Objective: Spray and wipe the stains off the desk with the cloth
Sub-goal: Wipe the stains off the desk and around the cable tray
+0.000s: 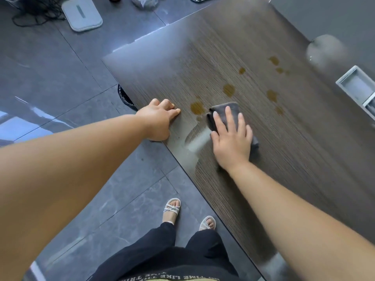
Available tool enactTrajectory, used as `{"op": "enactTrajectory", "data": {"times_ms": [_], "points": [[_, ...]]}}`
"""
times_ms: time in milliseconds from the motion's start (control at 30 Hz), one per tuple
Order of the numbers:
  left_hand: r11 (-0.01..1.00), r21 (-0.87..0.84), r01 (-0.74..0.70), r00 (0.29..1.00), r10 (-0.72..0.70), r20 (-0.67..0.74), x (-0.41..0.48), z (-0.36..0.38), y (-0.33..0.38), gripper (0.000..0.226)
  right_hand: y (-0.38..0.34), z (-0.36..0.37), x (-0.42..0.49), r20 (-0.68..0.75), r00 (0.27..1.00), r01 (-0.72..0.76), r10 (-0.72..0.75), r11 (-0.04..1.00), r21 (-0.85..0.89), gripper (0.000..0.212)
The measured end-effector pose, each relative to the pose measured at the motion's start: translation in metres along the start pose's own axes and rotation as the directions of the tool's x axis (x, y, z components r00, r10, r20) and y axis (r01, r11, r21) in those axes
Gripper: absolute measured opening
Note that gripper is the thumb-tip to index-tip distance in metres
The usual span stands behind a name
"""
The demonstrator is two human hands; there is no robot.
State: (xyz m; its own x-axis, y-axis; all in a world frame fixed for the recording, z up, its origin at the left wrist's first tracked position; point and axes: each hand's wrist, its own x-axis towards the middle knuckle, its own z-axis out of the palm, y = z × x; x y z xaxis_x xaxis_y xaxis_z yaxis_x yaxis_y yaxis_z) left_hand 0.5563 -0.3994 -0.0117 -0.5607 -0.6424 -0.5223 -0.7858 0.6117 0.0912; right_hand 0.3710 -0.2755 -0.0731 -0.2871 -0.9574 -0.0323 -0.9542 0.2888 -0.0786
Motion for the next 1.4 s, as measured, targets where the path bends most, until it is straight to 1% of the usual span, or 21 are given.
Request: {"op": "enactTrajectory", "data": {"times_ms": [33,100,200,267,367,433,467,533,633,700,767,833,867,933,1033,1100,1167,1233,1267,1333,1400], "points": [[1.0,0.02,-0.005,1.0,0.005,-0.006,-0.001,0.002,0.001,0.072,-0.015,0.002,-0.013,-0.039,0.999,0.017,-0.016,1.0,0.013,0.053],[0.999,0.043,-0.011,1.0,0.011,-0.013,-0.002,0.005,0.002,0.073,-0.028,0.004,-0.047,-0.06,0.963,0.264,-0.262,0.964,0.038,0.05],[0.999,0.046,-0.012,1.0,0.012,-0.015,-0.001,0.005,0.0,0.073,-0.001,-0.001,-0.051,0.048,0.774,0.631,-0.632,0.775,0.031,0.047],[0.999,0.035,-0.008,1.0,0.009,-0.014,-0.001,0.004,-0.001,0.073,0.017,-0.003,-0.024,0.025,0.81,0.586,-0.586,0.81,-0.003,0.048],[1.0,0.013,0.004,1.0,-0.004,-0.011,-0.001,0.004,-0.001,0.073,0.015,-0.005,0.016,-0.012,0.983,0.183,-0.183,0.983,0.031,0.051],[1.0,-0.015,0.006,1.0,-0.006,-0.017,-0.002,0.004,-0.001,0.074,-0.013,0.0,0.011,-0.036,0.999,-0.032,0.034,0.998,0.056,0.053],[0.999,-0.036,0.008,1.0,-0.009,-0.029,-0.002,0.005,-0.001,0.074,-0.026,0.003,0.0,-0.067,0.998,-0.009,0.014,0.998,0.06,0.052],[0.997,-0.083,0.009,0.998,-0.015,-0.065,-0.002,0.007,-0.002,0.071,-0.036,0.007,-0.03,-0.103,0.959,0.269,-0.264,0.962,0.037,0.049],[0.987,-0.163,-0.001,0.994,-0.017,-0.109,0.001,0.008,-0.007,0.063,-0.007,0.002,-0.039,-0.011,0.778,0.628,-0.628,0.778,0.025,0.045],[0.977,-0.214,-0.011,0.994,-0.012,-0.11,0.003,0.005,-0.011,0.06,0.01,0.001,-0.016,-0.04,0.82,0.572,-0.572,0.82,-0.004,0.046],[0.963,-0.271,-0.003,0.994,-0.027,-0.106,0.003,0.004,-0.014,0.057,0.006,0.001,0.004,-0.067,0.956,0.288,-0.286,0.958,0.014,0.048],[0.955,-0.294,0.023,0.989,-0.065,-0.135,0.003,0.004,-0.016,0.054,-0.021,0.004,0.001,-0.117,0.992,0.062,-0.057,0.997,0.041,0.05],[0.957,-0.286,0.045,0.982,-0.094,-0.163,0.004,0.004,-0.016,0.053,-0.036,0.007,-0.008,-0.134,0.989,0.067,-0.061,0.997,0.043,0.051],[0.96,-0.259,0.103,0.968,-0.157,-0.198,0.004,0.006,-0.019,0.053,-0.051,0.01,-0.032,-0.117,0.941,0.321,-0.317,0.947,0.025,0.049],[0.961,-0.239,0.138,0.969,-0.181,-0.166,0.003,0.009,-0.023,0.055,-0.029,0.006,-0.03,-0.008,0.767,0.641,-0.641,0.767,0.014,0.048],[0.974,-0.191,0.124,0.975,-0.155,-0.158,0.002,0.011,-0.025,0.057,-0.013,0.005,-0.002,-0.046,0.832,0.553,-0.553,0.833,-0.013,0.049],[0.977,-0.17,0.125,0.979,-0.15,-0.141,0.002,0.01,-0.025,0.058,-0.01,0.002,0.024,-0.053,0.966,0.256,-0.254,0.967,0.02,0.051],[0.977,-0.157,0.143,0.979,-0.163,-0.12,0.002,0.009,-0.025,0.06,-0.029,0.004,0.027,-0.067,0.998,0.005,-0.001,0.998,0.06,0.052],[0.978,-0.153,0.145,0.98,-0.163,-0.113,0.003,0.008,-0.024,0.06,-0.041,0.006,0.018,-0.109,0.994,-0.019,0.024,0.999,0.051,0.053],[0.979,-0.141,0.145,0.982,-0.16,-0.099,0.004,0.008,-0.023,0.061,-0.057,0.01,-0.01,-0.131,0.978,0.167,-0.162,0.986,0.026,0.051],[0.981,-0.132,0.14,0.986,-0.151,-0.075,0.006,0.007,-0.023,0.062,-0.048,0.01,-0.026,-0.062,0.888,0.458,-0.456,0.889,0.006,0.049]]}}
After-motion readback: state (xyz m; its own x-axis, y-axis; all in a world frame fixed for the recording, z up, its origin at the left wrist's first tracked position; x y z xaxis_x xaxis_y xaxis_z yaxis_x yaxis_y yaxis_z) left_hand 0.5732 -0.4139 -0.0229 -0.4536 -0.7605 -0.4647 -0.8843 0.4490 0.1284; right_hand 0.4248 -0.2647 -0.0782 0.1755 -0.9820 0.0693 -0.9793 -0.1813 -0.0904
